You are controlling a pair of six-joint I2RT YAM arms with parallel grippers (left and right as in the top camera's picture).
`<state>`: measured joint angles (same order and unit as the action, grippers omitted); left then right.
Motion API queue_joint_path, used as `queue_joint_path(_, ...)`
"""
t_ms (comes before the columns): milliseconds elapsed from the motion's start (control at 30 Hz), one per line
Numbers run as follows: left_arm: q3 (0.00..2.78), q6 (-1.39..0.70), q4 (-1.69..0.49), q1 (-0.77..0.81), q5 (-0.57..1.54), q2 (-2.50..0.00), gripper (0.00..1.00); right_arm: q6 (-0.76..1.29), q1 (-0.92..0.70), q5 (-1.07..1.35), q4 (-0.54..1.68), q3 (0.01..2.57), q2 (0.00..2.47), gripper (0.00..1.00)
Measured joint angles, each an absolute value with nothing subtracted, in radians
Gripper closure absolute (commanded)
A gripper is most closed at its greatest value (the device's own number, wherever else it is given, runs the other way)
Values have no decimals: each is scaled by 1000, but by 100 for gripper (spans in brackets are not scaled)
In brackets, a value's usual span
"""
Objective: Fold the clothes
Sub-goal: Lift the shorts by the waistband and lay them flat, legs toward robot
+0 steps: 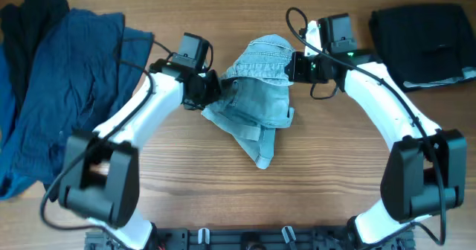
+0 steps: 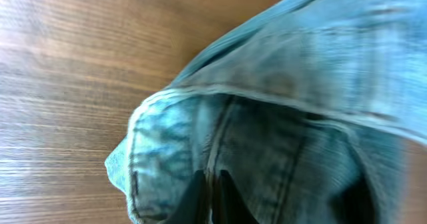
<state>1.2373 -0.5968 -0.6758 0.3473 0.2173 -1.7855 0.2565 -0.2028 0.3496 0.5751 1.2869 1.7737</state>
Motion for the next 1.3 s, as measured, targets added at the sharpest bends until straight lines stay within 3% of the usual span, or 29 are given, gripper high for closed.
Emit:
queue_joint_path(400, 1588, -427, -783, 221, 68, -1264, 96, 102, -115, 329, 956, 1831, 1504, 96)
queue_joint_path(867, 1772, -345, -820, 229, 194, -971, 96, 144, -95, 283, 1227, 1949, 1022, 96)
queue_joint_path(1067, 1783, -344, -935, 229, 150, -1031, 96, 176, -95, 265, 1292, 1953, 1101, 96)
queue_joint_path(1300, 1785, -321, -907, 230, 16, -1393, 96, 177, -94, 205, 1238, 1951, 1538, 96)
